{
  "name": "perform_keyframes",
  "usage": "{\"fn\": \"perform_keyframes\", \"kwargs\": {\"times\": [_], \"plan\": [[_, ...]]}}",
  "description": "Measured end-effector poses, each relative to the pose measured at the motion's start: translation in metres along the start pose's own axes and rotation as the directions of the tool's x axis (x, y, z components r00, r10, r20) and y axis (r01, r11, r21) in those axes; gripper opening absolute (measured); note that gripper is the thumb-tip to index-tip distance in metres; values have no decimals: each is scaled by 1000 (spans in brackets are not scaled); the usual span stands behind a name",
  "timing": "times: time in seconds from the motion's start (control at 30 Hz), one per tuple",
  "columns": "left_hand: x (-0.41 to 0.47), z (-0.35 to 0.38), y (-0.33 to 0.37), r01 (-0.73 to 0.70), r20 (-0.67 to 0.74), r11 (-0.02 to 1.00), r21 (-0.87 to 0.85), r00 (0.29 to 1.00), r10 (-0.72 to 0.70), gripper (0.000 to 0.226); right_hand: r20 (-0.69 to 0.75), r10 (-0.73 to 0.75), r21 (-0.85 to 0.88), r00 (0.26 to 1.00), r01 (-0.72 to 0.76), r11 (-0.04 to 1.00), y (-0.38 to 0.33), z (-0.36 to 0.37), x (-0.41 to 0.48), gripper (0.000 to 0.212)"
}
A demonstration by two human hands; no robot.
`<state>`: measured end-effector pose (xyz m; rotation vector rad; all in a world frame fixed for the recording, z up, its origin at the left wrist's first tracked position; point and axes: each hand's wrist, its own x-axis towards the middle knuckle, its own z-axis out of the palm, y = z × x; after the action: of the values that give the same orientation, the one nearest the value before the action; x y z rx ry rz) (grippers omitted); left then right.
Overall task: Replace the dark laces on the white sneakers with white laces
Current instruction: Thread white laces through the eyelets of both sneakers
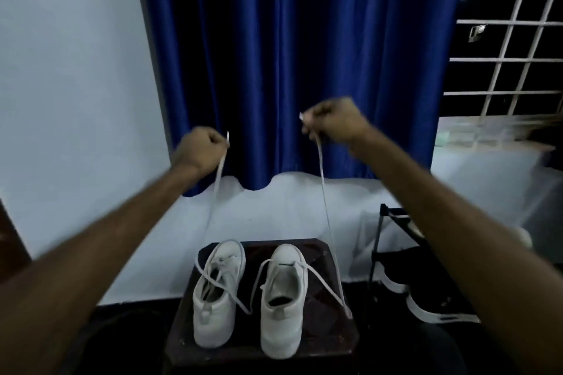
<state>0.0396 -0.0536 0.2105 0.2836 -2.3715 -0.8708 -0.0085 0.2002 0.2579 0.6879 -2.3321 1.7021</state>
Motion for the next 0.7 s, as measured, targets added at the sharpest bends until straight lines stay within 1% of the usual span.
{"fn": "perform_keyframes", "kwargs": {"times": [0.1, 0.17, 0.23, 0.27, 0.33, 0.4, 0.43, 0.47, 0.57, 0.63, 0.7], "plan": [[-37, 52, -31, 23, 131, 994, 103, 991, -36, 6, 110, 160, 55, 981, -167, 984, 76, 28, -28, 4], [-63, 85, -44, 22, 189, 987, 161, 981, -52, 20, 171, 257, 82, 951, -274, 958, 126, 47, -44, 8], [-91, 107, -47, 50, 288, 980, 194, 952, -106, 27, 192, 308, 56, 932, -323, 945, 165, 64, -58, 9], [-103, 115, -46, 64, 356, 975, 213, 924, -139, 32, 204, 326, 46, 923, -342, 939, 182, 71, -61, 10], [-119, 133, -50, 111, 497, 971, 211, 844, -204, 45, 246, 370, 63, 896, -396, 916, 207, 83, -67, 15], [-129, 144, -55, 191, 580, 967, 167, 774, -252, 45, 264, 387, 97, 883, -424, 901, 223, 94, -74, 15], [-132, 146, -57, 218, 576, 963, 157, 772, -269, 42, 248, 383, 109, 890, -419, 902, 227, 97, -79, 13], [-133, 150, -59, 228, 549, 961, 160, 788, -278, 38, 229, 370, 133, 900, -405, 904, 232, 101, -83, 11], [-132, 156, -59, 210, 431, 958, 197, 858, -277, 22, 198, 312, 171, 929, -346, 923, 236, 103, -87, 7], [-135, 157, -61, 245, 361, 959, 146, 889, -282, 15, 222, 275, 108, 935, -304, 947, 235, 103, -84, 7], [-139, 158, -64, 287, 310, 955, 76, 904, -296, 16, 266, 244, 6, 933, -254, 967, 232, 106, -82, 20]]}}
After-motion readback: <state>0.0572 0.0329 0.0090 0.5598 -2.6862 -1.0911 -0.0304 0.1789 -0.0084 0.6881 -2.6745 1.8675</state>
